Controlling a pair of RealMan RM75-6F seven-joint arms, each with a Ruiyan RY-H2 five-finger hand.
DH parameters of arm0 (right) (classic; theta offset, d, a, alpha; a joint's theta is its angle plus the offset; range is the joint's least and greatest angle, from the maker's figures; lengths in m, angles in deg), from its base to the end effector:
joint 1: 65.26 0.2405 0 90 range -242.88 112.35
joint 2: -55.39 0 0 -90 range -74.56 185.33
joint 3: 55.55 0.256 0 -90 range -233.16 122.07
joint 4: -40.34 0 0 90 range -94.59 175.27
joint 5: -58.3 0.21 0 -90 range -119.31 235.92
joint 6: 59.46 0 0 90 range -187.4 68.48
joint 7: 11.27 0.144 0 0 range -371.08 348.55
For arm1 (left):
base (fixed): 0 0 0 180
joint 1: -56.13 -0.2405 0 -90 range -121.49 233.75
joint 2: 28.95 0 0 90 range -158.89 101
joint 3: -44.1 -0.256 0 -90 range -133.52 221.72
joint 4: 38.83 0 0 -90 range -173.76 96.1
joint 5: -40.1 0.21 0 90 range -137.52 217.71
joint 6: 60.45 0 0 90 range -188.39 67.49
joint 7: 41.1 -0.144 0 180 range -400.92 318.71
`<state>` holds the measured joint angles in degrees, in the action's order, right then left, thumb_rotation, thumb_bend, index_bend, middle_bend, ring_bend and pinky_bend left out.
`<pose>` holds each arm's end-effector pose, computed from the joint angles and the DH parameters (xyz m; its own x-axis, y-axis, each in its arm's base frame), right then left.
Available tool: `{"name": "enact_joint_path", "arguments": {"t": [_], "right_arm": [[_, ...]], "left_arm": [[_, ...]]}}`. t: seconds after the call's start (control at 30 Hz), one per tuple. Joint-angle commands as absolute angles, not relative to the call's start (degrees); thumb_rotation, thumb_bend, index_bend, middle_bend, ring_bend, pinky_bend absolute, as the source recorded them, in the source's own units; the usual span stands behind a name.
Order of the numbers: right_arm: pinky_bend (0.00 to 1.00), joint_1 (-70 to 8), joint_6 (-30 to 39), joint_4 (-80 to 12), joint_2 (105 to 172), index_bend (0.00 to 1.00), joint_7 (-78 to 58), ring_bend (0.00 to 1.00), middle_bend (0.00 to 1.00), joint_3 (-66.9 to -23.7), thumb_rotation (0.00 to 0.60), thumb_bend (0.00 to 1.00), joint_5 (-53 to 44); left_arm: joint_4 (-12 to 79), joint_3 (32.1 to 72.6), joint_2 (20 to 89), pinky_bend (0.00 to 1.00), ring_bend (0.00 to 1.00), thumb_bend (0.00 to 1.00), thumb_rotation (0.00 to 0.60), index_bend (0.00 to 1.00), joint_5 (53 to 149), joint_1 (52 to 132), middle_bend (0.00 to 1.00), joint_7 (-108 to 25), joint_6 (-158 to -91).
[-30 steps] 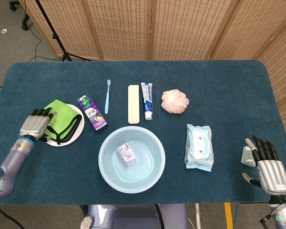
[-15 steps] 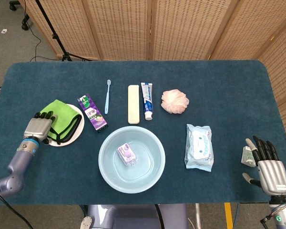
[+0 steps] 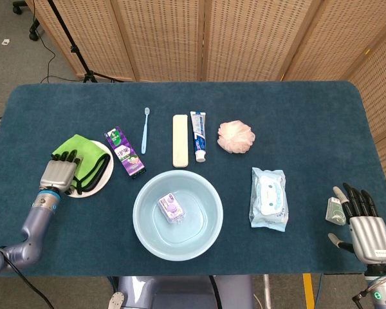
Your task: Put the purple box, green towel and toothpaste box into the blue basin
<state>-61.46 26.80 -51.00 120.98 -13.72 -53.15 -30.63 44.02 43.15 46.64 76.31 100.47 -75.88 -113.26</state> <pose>-0.3082 -0.1735 0.1512 0.4303 0.0044 0.9027 -0.9018 -0.0432 0.4301 -0.2731 0.3550 0.0609 0.6616 0.4221 0.6197 0.7015 -0.0564 -0.7105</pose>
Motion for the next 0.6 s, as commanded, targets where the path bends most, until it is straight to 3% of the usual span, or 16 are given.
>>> {"name": "enact_joint_path", "arguments": {"t": [0.03,0.37,0.6], "right_arm": [[0.0,-61.5,26.8,-51.0,121.0,0.0,-13.7,0.0,0.0,-53.2,0.6,0.09,-30.7],[0.0,-61.5,26.9,-51.0,121.0,0.0,-13.7,0.0,0.0,-53.2,0.6,0.09,-30.8],[0.0,-61.5,26.9,-51.0,120.9,0.0,-13.5,0.0,0.0,-53.2,0.6,0.09,-30.7]], "left_arm": [[42.9,43.7,47.9,0.2,0.04,0.34,0.6,0.25,78.0,99.7,0.01,-75.3,-115.2],[39.9,44.8,50.6,0.34,0.24,0.4,0.6,0.52,83.4,97.3,0.24,-74.1,-119.5],[36.1,47.3,53.6,0.46,0.42,0.45,0.6,0.72,90.7,95.1,0.42,-71.0,-127.7]]}}
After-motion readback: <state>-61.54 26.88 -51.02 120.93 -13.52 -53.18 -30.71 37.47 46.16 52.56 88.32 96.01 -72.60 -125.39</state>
